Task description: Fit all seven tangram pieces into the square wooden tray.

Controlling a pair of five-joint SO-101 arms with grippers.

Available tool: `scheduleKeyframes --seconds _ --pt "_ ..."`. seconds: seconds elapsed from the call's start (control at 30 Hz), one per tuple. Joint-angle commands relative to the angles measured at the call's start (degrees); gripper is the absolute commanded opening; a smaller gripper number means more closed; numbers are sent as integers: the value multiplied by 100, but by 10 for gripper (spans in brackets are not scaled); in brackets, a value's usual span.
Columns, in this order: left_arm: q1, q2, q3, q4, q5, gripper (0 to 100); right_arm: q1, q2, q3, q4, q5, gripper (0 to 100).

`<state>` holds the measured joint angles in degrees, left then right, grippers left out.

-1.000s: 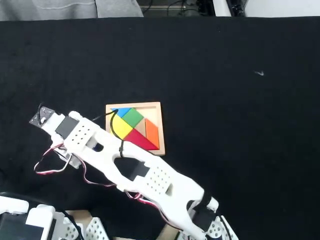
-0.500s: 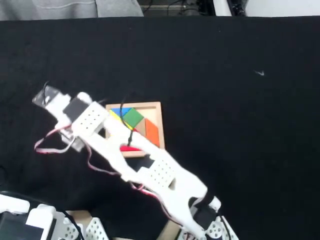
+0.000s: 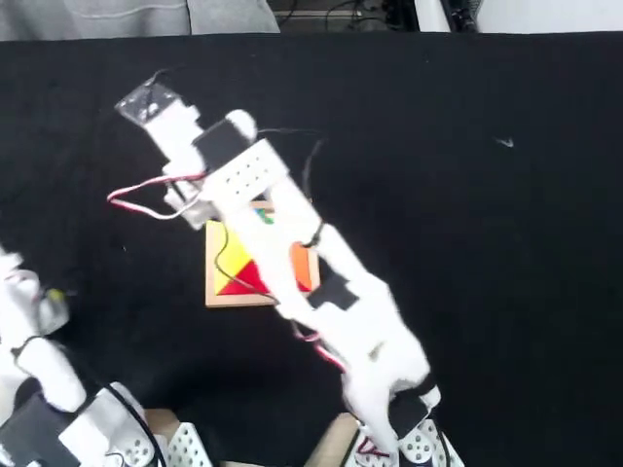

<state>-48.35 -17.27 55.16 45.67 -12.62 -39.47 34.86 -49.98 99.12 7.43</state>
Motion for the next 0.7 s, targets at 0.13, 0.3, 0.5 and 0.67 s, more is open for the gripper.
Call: scheduleKeyframes --seconds 0.13,0.3,0.5,0.67 --pt "2044 -211 -426 62 985 151 466 -2677 3327 -448 712 11" --pt "2958 -211 -585 70 1020 151 870 -3600 5569 -1987 1187 11" --pt "3670 -220 -629 70 1020 151 958 -3723 7257 -3815 1503 11" --pt "4022 -220 -699 62 1029 151 1231 -3521 7319 -4018 1512 11"
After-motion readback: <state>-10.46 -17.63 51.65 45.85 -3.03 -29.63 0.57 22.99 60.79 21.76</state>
